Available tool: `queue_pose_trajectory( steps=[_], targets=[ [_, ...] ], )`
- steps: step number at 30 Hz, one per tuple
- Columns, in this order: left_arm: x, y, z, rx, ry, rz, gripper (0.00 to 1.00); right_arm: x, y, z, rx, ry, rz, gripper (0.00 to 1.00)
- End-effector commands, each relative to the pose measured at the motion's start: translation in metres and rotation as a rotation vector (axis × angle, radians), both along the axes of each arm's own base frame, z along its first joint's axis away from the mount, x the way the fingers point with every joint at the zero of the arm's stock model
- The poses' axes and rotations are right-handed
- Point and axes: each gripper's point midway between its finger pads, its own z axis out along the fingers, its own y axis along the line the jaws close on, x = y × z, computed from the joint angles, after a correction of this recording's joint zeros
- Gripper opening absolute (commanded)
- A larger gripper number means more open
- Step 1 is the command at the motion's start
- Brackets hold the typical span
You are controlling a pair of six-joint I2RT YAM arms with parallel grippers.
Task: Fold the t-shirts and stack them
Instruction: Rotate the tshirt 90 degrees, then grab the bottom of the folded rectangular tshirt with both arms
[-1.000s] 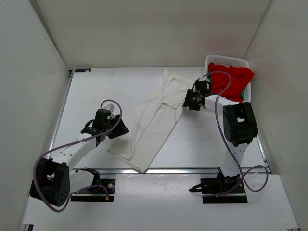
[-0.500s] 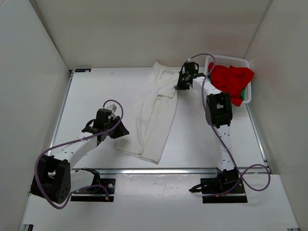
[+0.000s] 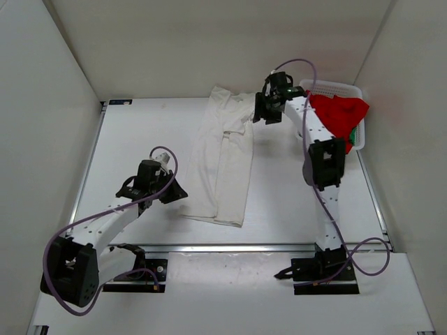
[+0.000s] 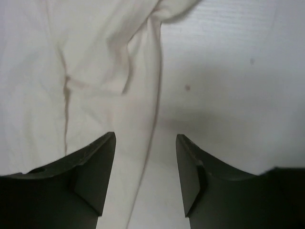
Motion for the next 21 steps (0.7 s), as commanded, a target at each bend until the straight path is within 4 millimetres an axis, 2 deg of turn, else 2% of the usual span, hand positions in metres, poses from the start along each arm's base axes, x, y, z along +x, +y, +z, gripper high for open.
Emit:
queue_pose_trajectory(
  steps=[1, 2, 3, 4, 5, 6, 7, 8, 9, 10, 11, 12, 13, 14, 15, 16, 17, 18, 19, 21],
  targets=[
    [0.002, 0.025, -0.015, 0.097, 0.027, 0.067, 0.07, -0.066, -0.008, 0.099, -0.047, -0.121, 0.039, 0.52],
    [0.002, 0.038, -0.023, 0.14, 0.054, 0.101, 0.03, -0.081, 0.003, 0.144, 0.036, -0.235, 0.068, 0.52],
    [0.001, 0.04, -0.025, 0.164, 0.066, 0.107, 0.06, -0.097, 0.003, 0.111, 0.048, -0.193, 0.071, 0.49],
    [0.003, 0.041, -0.028, 0.169, 0.075, 0.109, 0.09, -0.138, 0.004, 0.095, 0.089, -0.141, 0.071, 0.46],
    [-0.003, 0.04, -0.036, 0.174, 0.11, 0.104, 0.2, -0.164, 0.004, 0.087, 0.143, -0.154, 0.065, 0.46],
    [-0.002, 0.04, -0.038, 0.179, 0.108, 0.102, 0.3, -0.172, 0.012, 0.092, 0.206, -0.197, 0.094, 0.44],
    [-0.006, 0.042, -0.042, 0.181, 0.126, 0.113, 0.35, -0.201, 0.015, 0.073, 0.237, -0.171, 0.095, 0.37],
    [-0.007, 0.044, -0.047, 0.187, 0.137, 0.127, 0.44, -0.23, 0.021, 0.053, 0.269, -0.123, 0.116, 0.32],
    [-0.009, 0.045, -0.05, 0.184, 0.149, 0.126, 0.5, -0.245, 0.035, 0.049, 0.308, -0.121, 0.16, 0.35],
    [-0.015, 0.045, -0.055, 0.19, 0.164, 0.118, 0.57, -0.27, 0.043, 0.03, 0.346, -0.06, 0.161, 0.37],
    [-0.012, 0.046, -0.054, 0.203, 0.156, 0.119, 0.61, -0.288, 0.044, 0.009, 0.352, -0.031, 0.17, 0.39],
    [-0.017, 0.044, -0.057, 0.21, 0.17, 0.107, 0.62, -0.313, 0.047, -0.011, 0.351, 0.029, 0.174, 0.41],
    [-0.02, 0.043, -0.06, 0.222, 0.169, 0.093, 0.62, -0.321, 0.05, -0.016, 0.368, 0.037, 0.186, 0.42],
    [-0.022, 0.044, -0.062, 0.227, 0.174, 0.103, 0.63, -0.334, 0.047, -0.033, 0.375, 0.09, 0.163, 0.43],
    [-0.03, 0.042, -0.068, 0.228, 0.197, 0.09, 0.61, -0.339, 0.054, -0.034, 0.421, 0.092, 0.159, 0.43],
    [-0.029, 0.04, -0.069, 0.223, 0.193, 0.082, 0.57, -0.354, 0.055, -0.046, 0.425, 0.118, 0.171, 0.44],
    [-0.031, 0.038, -0.07, 0.209, 0.198, 0.074, 0.49, -0.359, 0.057, -0.051, 0.443, 0.127, 0.165, 0.44],
    [-0.036, 0.04, -0.076, 0.225, 0.213, 0.073, 0.46, -0.37, 0.057, -0.062, 0.432, 0.161, 0.16, 0.44],
    [-0.039, 0.04, -0.079, 0.228, 0.221, 0.071, 0.46, -0.369, 0.059, -0.06, 0.453, 0.149, 0.141, 0.44],
    [-0.043, 0.036, -0.082, 0.216, 0.221, 0.059, 0.48, -0.379, 0.059, -0.069, 0.491, 0.176, 0.13, 0.44]
  ],
)
